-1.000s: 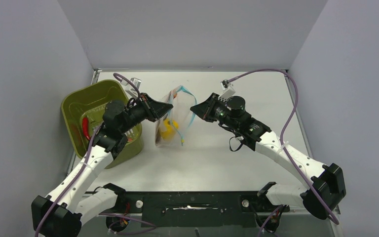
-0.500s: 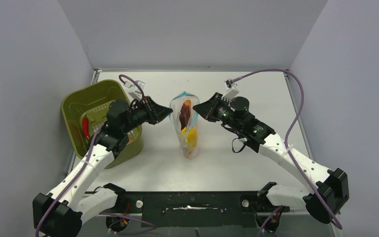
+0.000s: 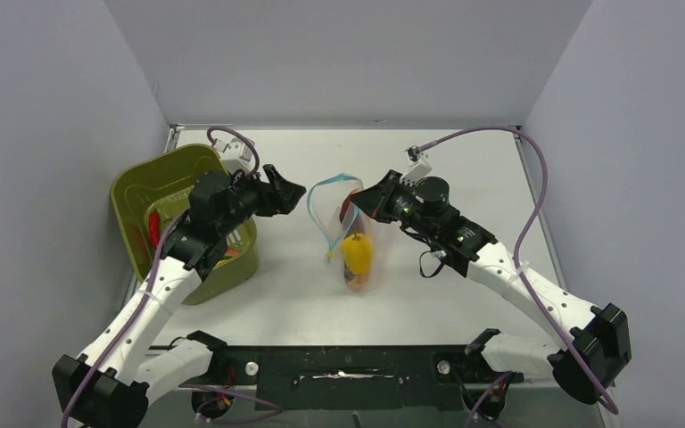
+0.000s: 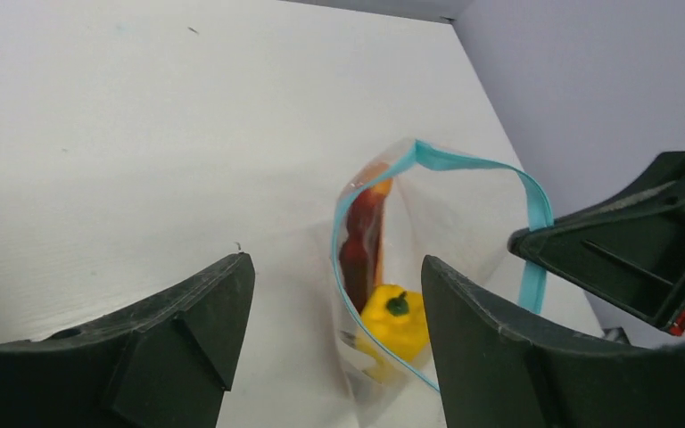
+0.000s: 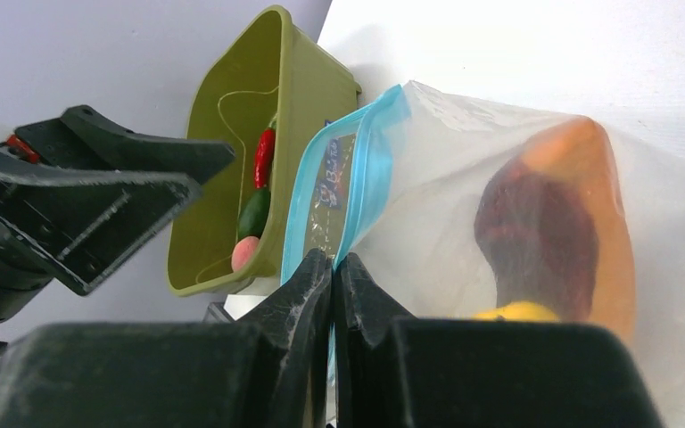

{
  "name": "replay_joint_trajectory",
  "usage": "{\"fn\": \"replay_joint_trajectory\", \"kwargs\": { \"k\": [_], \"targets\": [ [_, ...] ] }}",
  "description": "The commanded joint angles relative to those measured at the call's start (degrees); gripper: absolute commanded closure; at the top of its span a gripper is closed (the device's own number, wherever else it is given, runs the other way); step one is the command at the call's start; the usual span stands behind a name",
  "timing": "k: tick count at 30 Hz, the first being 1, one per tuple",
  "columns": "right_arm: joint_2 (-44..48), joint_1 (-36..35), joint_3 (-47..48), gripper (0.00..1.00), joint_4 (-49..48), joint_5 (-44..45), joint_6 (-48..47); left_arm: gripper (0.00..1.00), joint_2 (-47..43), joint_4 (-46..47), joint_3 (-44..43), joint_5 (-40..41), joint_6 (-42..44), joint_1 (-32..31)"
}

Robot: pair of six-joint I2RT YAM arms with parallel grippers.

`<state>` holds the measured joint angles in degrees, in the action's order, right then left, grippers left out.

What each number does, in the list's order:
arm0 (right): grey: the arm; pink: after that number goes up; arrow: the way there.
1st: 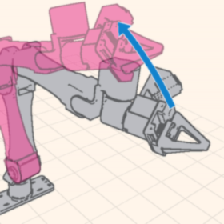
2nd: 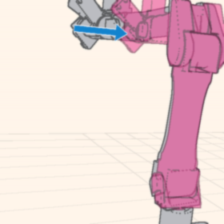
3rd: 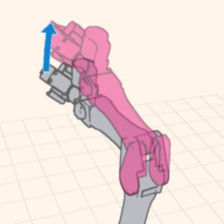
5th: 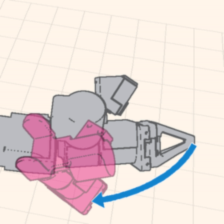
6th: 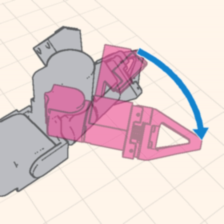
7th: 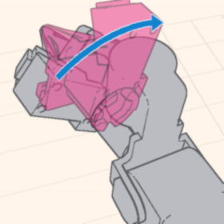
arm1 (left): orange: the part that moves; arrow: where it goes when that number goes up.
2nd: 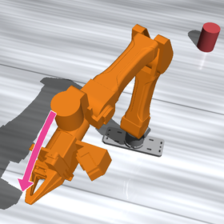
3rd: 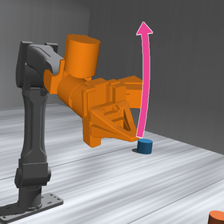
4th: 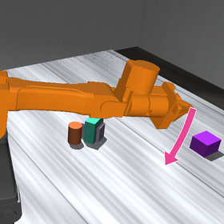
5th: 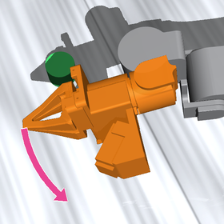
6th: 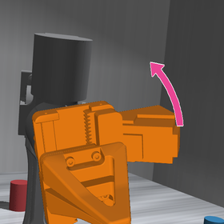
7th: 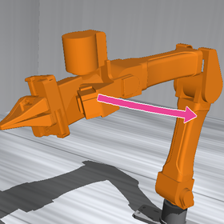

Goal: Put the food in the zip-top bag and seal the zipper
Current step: Pick up the fake fruit from the bin.

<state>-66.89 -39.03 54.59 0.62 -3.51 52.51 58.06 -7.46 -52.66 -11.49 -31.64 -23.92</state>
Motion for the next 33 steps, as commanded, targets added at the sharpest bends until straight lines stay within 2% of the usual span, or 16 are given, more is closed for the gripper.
{"fn": "replay_joint_trajectory", "kwargs": {
  "k": [1, 5, 8, 14, 24, 33],
  "targets": [
    [2.11, 0.44, -0.27, 1.0, -4.67, -0.15, -0.92, 0.31, -0.73, -4.82, -5.44, 11.29, 5.05, -0.01],
    [2.44, 0.75, -1.5, 1.0, -5.34, -0.87, -0.74, 0.29, -0.5, -8.23, -7.28, 19.33, 6.67, 1.19],
    [2.76, 1.12, -2.09, 1.0, -5.35, -1.34, -0.93, 0.29, -0.18, -10.95, -8.29, 23.16, 6.75, 4.51],
    [3.39, 2.56, -2.29, 1.0, -5.02, -2.66, -1.84, 0.33, -1.55, -11.55, -6.4, 21.09, 3.68, 16.35],
    [4.57, 4.11, -2.8, 1.0, -5.11, -3.96, -3.52, 0.39, 1.31, -11.5, 0.59, 20.97, -0.92, 31.1],
    [4.39, 4.66, -2.42, 1.0, -2.71, -4.94, -5.4, 0.32, 5.49, -12.31, 4.8, 24.52, -4.12, 34.78]
  ]
}}
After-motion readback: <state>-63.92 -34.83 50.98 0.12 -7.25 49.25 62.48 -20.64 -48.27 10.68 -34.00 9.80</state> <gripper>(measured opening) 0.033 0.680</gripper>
